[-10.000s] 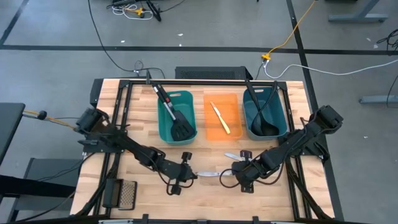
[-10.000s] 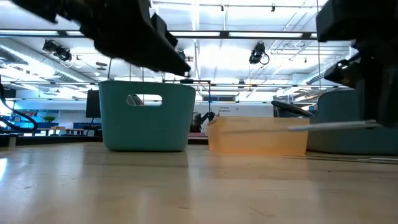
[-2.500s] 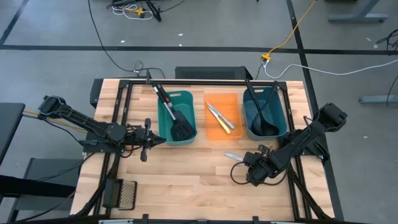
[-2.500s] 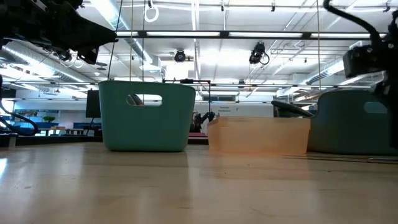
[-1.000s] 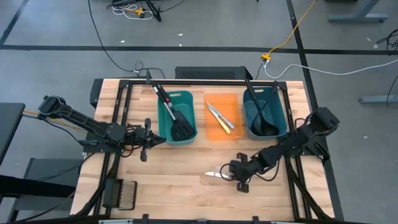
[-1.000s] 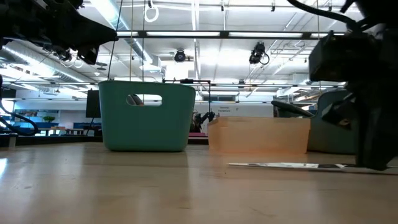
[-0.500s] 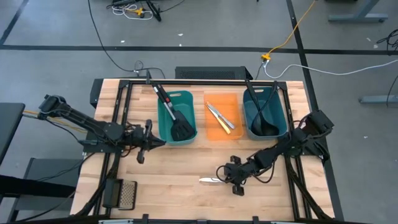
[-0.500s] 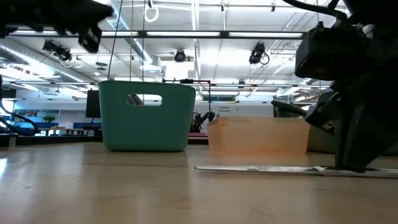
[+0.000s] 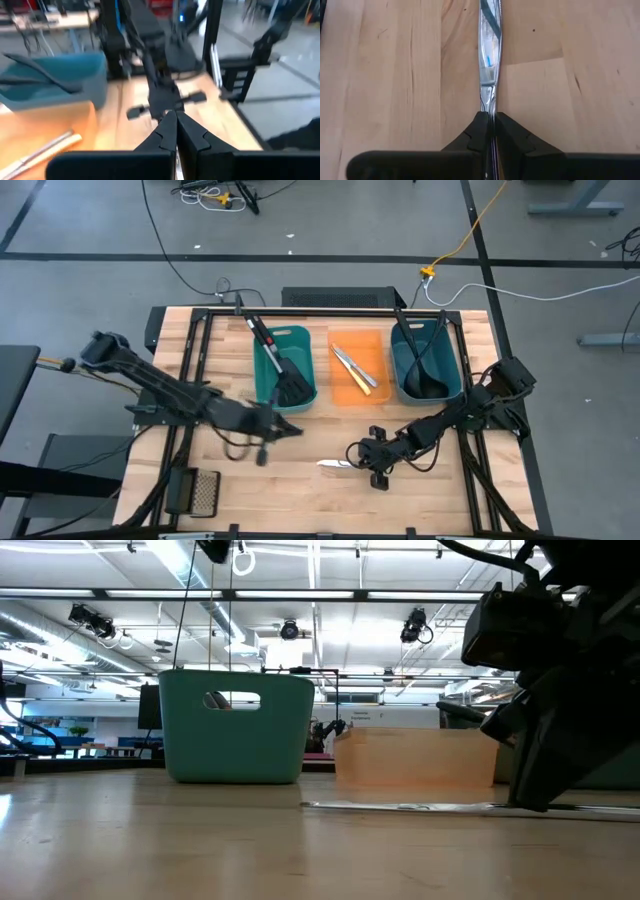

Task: Pick & Place Kitchen Items
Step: Put the silver knife into the orange bin

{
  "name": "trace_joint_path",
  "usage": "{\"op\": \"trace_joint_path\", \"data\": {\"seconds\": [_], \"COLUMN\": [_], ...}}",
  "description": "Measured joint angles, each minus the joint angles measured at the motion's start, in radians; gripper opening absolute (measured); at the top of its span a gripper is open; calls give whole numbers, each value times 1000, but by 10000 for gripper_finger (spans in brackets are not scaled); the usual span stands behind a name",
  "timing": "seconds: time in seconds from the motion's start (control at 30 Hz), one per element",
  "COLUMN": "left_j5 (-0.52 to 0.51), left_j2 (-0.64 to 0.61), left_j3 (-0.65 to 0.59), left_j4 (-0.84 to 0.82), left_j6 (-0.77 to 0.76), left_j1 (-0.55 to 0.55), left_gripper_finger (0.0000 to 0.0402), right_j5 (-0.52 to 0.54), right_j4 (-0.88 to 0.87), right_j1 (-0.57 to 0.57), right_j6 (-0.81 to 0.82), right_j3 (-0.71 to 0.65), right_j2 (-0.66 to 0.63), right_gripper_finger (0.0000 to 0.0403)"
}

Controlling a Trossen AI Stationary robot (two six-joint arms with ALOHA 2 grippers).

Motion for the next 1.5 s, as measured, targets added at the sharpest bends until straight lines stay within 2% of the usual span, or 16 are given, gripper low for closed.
{"op": "trace_joint_path", "data": {"seconds": [0.33, 0.6, 0.83, 1.5], "left_j5": [-17, -8, 23, 30], "left_j2": [455, 687, 770, 803], "left_j3": [145, 230, 264, 267], "left_j4": [11, 19, 18, 0], "left_j6": [-111, -194, -218, -271], "left_j1": [0, 3, 3, 2], "left_gripper_finger": [4, 3, 3, 3], "right_j5": [2, 10, 11, 9], "right_j4": [0, 2, 3, 5], "right_j1": [0, 1, 2, 2], "right_j6": [-5, -5, 0, 3], "right_j3": [0, 0, -1, -1], "right_j2": [0, 0, 0, 0], "right_gripper_finger": [39, 39, 39, 39]}}
